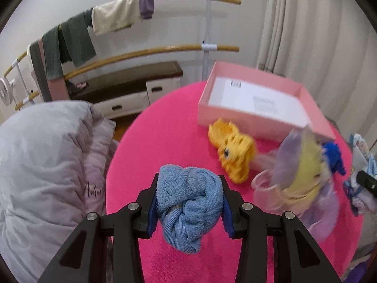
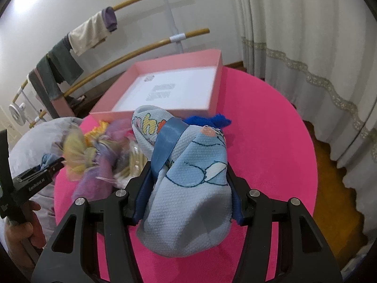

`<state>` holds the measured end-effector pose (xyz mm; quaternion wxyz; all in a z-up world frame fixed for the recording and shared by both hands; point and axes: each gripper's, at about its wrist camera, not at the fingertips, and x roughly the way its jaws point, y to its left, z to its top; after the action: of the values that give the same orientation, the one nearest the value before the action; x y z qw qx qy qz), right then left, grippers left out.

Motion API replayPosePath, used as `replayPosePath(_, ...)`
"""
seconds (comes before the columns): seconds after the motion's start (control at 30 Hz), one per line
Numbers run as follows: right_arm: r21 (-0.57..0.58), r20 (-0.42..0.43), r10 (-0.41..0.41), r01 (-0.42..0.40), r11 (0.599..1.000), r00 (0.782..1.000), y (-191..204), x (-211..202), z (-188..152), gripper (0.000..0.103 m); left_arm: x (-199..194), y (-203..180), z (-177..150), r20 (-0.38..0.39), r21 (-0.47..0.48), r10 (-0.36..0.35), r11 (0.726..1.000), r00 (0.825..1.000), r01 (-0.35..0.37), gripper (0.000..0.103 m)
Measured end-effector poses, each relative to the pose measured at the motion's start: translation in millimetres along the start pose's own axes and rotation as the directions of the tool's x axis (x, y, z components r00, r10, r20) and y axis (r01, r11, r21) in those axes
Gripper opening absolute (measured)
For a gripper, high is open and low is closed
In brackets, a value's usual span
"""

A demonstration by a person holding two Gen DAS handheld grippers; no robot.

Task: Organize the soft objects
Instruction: 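Carry both items over the pink box and open both grippers to drop them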

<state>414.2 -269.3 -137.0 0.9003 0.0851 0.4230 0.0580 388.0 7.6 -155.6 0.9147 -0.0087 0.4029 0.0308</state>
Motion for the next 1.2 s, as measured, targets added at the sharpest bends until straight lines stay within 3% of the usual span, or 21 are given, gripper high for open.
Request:
replayPosePath(0.37,-0.034,0.073,0.081,-0.079,0.996,0.994,22,-31,31,0.053,-59,-14,33,0.094,0.035,-0.069,0.997,0.993,0.066,0.04)
replayPosePath(0.6,-0.088,0.132,0.103,-0.091,0.992,0.986,41,-30,82,0.053,-64,-25,76,0.12,0.067,-0.106,0.993,0.987,0.098,0.041)
replayPosePath(0.8,-0.086,0.144,0.072,-0.06,0.994,0.987,42,-1,137,0.053,-32,-40,132,0.118,0.08,-0.097,0.993,0.988,0.088,0.041)
replayPosePath(1.0,-0.039,0.093,0.045,-0.042,0.998,0.995,33,55,189,0.053,24,-61,186,0.052,0.115,-0.093,0.99,0.994,0.086,0.041)
replayPosePath(1.2,0.006,0.029,0.028,-0.028,1.0,0.999,19,108,220,0.053,86,-80,225,-0.023,0.122,-0.09,0.988,0.996,0.092,0.041)
